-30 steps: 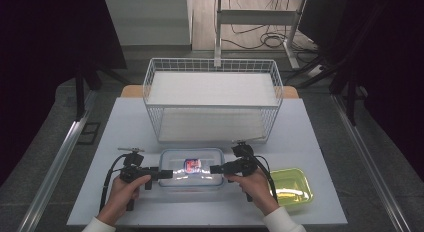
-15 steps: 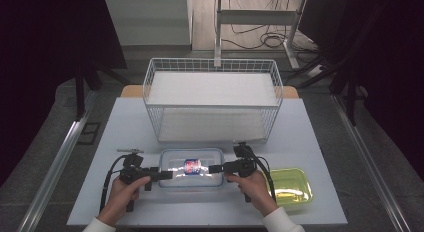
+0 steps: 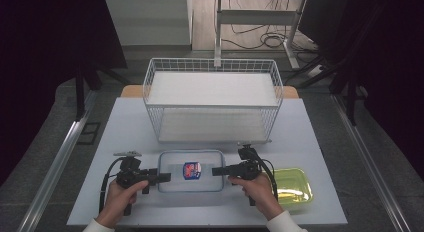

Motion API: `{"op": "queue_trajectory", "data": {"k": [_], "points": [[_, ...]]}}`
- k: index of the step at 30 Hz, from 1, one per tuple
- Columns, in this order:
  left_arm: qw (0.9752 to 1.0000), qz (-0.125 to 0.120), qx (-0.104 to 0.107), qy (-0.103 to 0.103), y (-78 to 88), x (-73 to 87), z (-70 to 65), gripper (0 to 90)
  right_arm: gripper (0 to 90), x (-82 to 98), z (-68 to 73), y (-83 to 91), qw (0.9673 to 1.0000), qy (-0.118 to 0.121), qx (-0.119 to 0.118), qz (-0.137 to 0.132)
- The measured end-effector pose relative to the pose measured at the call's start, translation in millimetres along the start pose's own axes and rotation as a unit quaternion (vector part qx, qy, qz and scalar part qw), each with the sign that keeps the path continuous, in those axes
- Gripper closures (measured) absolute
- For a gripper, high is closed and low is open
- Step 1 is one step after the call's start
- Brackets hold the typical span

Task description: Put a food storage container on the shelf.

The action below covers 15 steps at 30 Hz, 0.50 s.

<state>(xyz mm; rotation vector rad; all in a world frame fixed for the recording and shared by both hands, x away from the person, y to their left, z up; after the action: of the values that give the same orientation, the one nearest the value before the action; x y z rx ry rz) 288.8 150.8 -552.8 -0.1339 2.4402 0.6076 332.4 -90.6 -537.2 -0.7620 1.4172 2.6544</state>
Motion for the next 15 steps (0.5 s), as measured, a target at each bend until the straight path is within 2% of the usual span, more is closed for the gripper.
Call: {"op": "queue_trajectory", "data": {"k": [6,15], "points": [[0.9998,-0.014,0.012,0.004,4.4,3.0,-2.3,43.0,45.0,4.5,0.4,5.6,0.9998,0.013,-0.013,-0.008],[0.9997,-0.016,0.017,-0.004,7.0,5.6,-5.0,45.6,46.7,8.6,1.1,9.1,0.9994,0.022,-0.020,-0.015]]}}
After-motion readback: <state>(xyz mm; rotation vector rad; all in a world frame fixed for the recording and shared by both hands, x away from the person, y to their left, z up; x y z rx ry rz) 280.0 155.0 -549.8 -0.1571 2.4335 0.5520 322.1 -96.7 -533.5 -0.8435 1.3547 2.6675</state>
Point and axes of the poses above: each handheld gripper's, and its own axes: y roughly backward along the jaws, x roughly out of its underside, z roughly to its left, the point moved 8 cm from there along -y, roughly forward along the jaws, and after that the axes turned 13 degrees about x, right-handed, at the moved point
